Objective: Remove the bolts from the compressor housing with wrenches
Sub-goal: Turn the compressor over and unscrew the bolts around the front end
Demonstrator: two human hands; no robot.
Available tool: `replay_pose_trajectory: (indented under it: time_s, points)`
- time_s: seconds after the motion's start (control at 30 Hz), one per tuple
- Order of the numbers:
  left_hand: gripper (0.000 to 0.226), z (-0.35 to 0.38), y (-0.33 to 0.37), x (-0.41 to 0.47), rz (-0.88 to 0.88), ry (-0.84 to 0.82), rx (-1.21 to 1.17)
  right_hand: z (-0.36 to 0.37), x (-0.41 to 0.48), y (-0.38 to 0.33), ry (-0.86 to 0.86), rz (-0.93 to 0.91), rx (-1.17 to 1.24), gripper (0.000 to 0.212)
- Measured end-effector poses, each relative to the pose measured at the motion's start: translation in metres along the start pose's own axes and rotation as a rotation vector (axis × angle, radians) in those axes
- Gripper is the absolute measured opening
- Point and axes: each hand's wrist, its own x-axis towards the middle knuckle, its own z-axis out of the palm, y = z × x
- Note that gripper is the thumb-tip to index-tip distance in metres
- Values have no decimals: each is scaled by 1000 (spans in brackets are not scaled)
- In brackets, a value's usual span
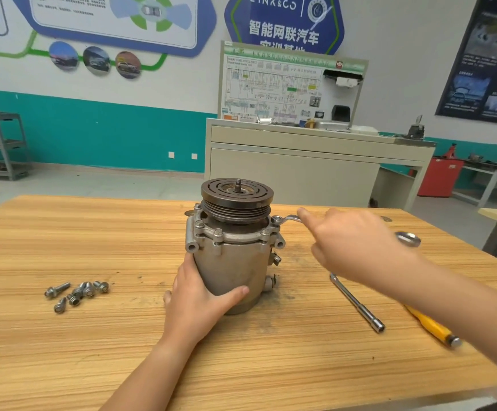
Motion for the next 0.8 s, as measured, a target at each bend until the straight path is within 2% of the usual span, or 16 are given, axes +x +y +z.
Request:
replay_pose_trajectory:
  time_s: [0.1, 0.23, 0.3, 0.4, 0.5, 0.57, 0.63, 0.73, 0.8]
  points:
    - [110, 0, -1, 1, 11, -5, -11, 13, 14, 24, 48, -72, 1, 53]
    - [112, 0, -2, 1, 11, -10, 12, 40, 45, 45, 53, -146, 31, 59]
    - [112, -1, -2, 1, 5, -6, 35, 54, 55, 48, 204, -239, 107, 50]
    - [109, -1, -2, 1, 2, 4, 52, 69, 71, 34, 490, -255, 278, 30]
    - [107, -2, -2, 1, -9, 5, 54, 72, 90, 9, 604, -280, 359, 26]
    - [108, -2, -1, 1, -10, -1, 47, 70, 95, 3, 597, -271, 394, 29]
    - [108, -3, -1, 0, -9, -1, 47, 71, 93, 4, 571, -129, 531, 28]
    - [108, -2, -1, 0, -8, -4, 45, 63, 73, 12, 548, 255, 1001, 26]
    - [109, -2, -1, 0, -11, -5, 49, 54, 51, 18, 606, 336, 1181, 29]
